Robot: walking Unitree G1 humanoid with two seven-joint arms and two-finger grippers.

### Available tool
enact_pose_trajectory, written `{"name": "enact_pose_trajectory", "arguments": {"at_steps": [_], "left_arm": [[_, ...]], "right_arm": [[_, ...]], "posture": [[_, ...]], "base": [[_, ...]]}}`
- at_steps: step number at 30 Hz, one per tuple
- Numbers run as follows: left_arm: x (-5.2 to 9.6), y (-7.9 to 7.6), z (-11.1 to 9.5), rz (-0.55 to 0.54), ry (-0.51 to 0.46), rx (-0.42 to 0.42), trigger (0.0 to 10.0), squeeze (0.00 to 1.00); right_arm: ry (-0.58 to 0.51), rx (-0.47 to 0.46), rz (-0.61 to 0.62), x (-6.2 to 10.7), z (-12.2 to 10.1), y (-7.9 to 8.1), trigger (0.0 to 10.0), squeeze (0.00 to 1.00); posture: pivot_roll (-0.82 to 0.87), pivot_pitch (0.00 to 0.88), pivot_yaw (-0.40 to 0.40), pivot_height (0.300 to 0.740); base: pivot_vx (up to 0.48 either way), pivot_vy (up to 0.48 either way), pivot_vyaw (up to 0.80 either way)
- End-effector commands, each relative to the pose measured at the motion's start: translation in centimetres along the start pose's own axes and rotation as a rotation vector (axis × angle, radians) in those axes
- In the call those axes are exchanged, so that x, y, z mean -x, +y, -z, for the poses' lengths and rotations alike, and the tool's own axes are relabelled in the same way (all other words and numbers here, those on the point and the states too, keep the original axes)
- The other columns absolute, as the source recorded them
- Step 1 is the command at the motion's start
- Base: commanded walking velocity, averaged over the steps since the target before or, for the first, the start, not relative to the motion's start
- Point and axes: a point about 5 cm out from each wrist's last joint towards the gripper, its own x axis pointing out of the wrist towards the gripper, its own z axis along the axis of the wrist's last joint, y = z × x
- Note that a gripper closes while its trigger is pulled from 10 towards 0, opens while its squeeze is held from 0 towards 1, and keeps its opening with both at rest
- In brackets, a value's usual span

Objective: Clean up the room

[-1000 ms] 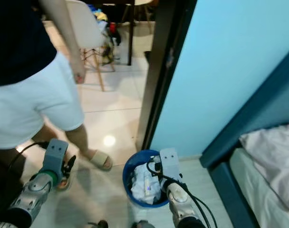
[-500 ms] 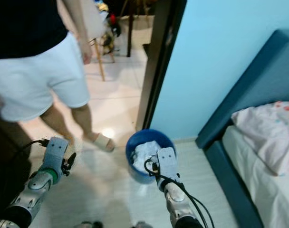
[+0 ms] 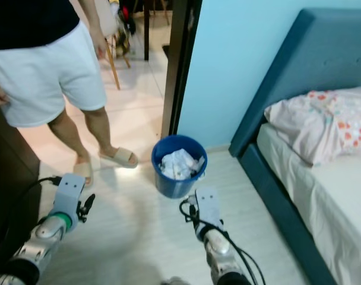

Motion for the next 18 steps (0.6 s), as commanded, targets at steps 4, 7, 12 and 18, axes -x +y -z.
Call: {"name": "enact_pose_trajectory", "arguments": {"at_steps": [4,7,12,18], "left_arm": [[-0.13,-0.40,0.24,-0.004,0.024,0.004,10.0,0.00],[-0.15,-0.37,0.25,-0.011,0.026,0.009,10.0,0.00],[-0.19,-0.29,0.23,-0.024,0.028,0.012,10.0,0.00],[-0.20,-0.28,0.26,-0.023,0.031,0.009,10.0,0.00]], "right_arm": [[0.033,-0.012,0.024,0.25,0.61,-0.64,10.0,0.00],[0.033,-0.012,0.022,0.23,0.60,-0.60,10.0,0.00],[0.033,-0.011,0.018,0.20,0.56,-0.53,10.0,0.00],[0.032,-0.013,0.018,0.18,0.52,-0.50,10.0,0.00]], "posture": [[0.03,0.041,0.037,0.740],[0.03,0.041,0.037,0.740],[0.03,0.040,0.036,0.740],[0.03,0.040,0.037,0.740]], "base": [[0.000,0.000,-0.80],[0.000,0.000,-0.80],[0.000,0.000,-0.80],[0.000,0.000,-0.80]]}}
